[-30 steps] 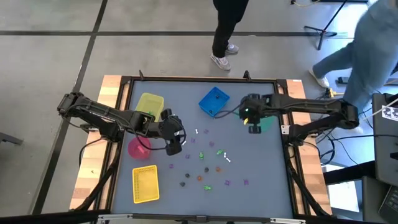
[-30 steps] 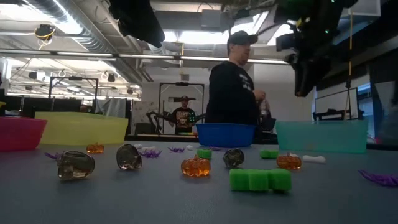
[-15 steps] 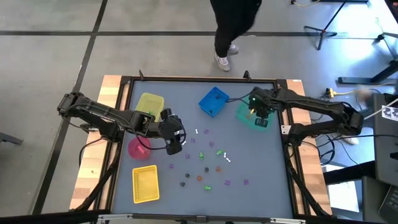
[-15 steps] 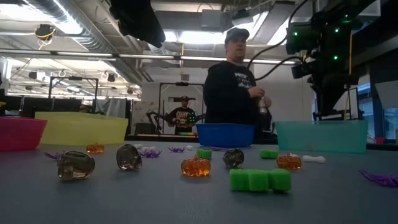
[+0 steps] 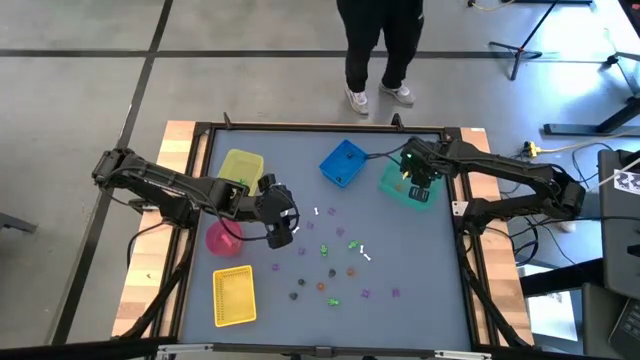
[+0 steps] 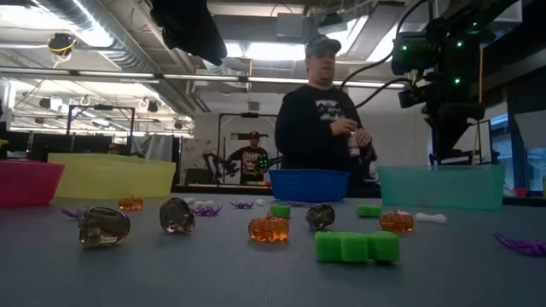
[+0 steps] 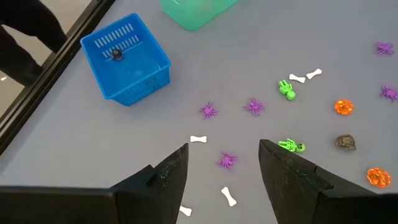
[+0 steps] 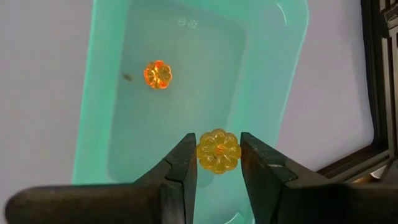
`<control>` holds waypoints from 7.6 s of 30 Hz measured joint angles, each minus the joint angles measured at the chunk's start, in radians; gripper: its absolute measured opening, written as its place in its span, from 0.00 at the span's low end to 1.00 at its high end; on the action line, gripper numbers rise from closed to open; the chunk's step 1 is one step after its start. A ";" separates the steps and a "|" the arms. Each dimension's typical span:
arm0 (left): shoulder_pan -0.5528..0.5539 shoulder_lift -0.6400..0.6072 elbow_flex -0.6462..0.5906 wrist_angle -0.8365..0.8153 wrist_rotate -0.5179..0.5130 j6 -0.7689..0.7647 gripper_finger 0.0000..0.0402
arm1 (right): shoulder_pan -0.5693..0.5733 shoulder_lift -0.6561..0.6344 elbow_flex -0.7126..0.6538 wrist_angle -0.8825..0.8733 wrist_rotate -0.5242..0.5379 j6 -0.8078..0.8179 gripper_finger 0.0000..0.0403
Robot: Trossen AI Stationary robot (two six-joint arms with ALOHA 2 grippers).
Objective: Sort Halloween decoration
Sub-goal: Put the orange pumpkin toy into the green bin, then put the green skeleton toy into the yellow bin
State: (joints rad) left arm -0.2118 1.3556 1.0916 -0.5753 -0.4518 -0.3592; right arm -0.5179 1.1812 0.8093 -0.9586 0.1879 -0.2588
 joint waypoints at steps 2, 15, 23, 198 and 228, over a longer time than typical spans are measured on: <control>0.000 0.000 0.000 0.000 0.000 0.000 0.45 | 0.000 0.000 0.000 -0.001 0.000 0.000 0.25; 0.000 0.000 0.000 0.000 0.008 -0.005 0.45 | 0.000 0.000 0.000 0.008 0.005 0.000 0.54; 0.000 -0.001 -0.036 0.000 0.132 -0.046 0.45 | 0.000 0.000 0.000 0.023 0.003 0.000 0.59; 0.361 -0.035 -0.072 -0.184 0.261 0.360 0.04 | 0.000 0.001 0.001 0.158 -0.130 0.000 0.59; 0.732 -0.041 -0.219 -0.419 0.138 0.370 0.11 | 0.000 0.001 0.001 0.158 -0.129 0.000 0.59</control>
State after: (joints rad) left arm 0.5201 1.3144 0.8724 -0.9947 -0.3139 0.0109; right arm -0.5175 1.1819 0.8104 -0.8009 0.0589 -0.2588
